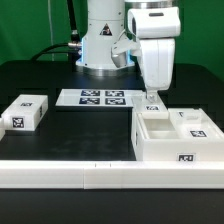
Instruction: Assemble cabinet
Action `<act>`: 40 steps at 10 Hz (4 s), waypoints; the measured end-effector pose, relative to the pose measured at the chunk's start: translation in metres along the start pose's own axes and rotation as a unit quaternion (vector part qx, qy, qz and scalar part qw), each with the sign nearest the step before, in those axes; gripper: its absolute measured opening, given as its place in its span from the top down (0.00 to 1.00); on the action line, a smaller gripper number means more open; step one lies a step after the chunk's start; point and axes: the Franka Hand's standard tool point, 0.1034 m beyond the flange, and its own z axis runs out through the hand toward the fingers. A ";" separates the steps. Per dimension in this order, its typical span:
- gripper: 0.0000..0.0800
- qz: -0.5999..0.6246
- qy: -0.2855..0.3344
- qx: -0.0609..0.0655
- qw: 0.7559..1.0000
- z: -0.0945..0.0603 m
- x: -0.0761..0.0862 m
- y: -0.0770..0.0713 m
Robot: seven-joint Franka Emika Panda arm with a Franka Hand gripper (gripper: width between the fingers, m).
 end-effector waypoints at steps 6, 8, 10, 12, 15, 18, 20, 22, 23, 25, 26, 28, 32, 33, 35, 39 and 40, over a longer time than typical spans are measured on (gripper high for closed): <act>0.91 -0.002 0.003 0.001 1.000 -0.002 -0.003 0.030; 0.91 0.001 0.003 0.009 1.000 -0.003 -0.004 0.039; 0.91 0.001 0.003 0.009 1.000 -0.002 -0.004 0.038; 0.91 0.001 0.003 0.009 1.000 -0.002 -0.004 0.039; 0.91 0.002 0.008 0.010 1.000 -0.004 -0.007 0.074; 0.91 0.006 0.015 -0.002 1.000 -0.002 -0.007 0.097; 0.91 0.002 0.014 0.012 1.000 -0.002 -0.007 0.100; 0.91 0.003 0.014 0.012 1.000 -0.002 -0.006 0.100; 0.91 0.003 0.014 0.012 1.000 -0.001 -0.007 0.100; 0.55 0.003 0.014 0.012 1.000 -0.001 -0.007 0.100; 0.31 0.003 0.014 0.013 1.000 -0.001 -0.007 0.100; 0.13 0.003 0.014 0.013 1.000 -0.001 -0.007 0.100; 0.00 0.047 0.006 0.003 0.999 -0.015 -0.009 0.086; 0.00 0.091 0.001 0.000 0.996 -0.024 -0.007 0.077; 0.00 0.145 -0.002 -0.006 0.989 -0.030 0.003 0.062; 0.00 0.200 -0.001 -0.005 0.980 -0.028 0.006 0.059; 0.00 0.274 0.003 -0.003 0.962 -0.028 0.008 0.059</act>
Offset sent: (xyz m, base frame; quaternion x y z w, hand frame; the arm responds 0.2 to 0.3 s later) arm 0.0157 -0.0032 -0.0075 0.0275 0.0023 -0.0164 0.9995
